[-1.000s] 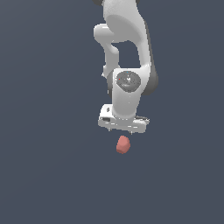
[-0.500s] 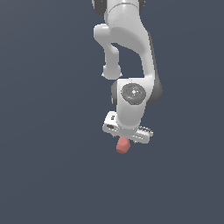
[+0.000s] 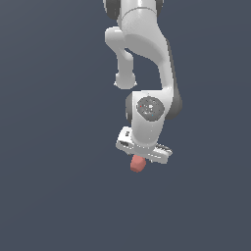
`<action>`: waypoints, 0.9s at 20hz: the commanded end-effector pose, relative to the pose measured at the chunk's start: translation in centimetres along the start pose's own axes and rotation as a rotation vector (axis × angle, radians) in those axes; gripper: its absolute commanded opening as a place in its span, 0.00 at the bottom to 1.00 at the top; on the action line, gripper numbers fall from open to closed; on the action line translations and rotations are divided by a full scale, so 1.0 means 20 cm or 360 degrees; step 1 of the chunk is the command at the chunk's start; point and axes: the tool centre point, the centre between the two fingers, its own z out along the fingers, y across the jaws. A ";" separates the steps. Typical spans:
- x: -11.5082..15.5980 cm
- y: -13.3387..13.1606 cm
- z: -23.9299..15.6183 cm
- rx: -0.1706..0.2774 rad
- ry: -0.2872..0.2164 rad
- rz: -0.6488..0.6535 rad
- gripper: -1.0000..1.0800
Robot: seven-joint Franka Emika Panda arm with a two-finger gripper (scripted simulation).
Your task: Pick up the object and move it to a goal position.
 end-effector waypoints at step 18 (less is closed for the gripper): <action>0.00 0.00 0.24 0.0000 -0.0001 0.0007 0.00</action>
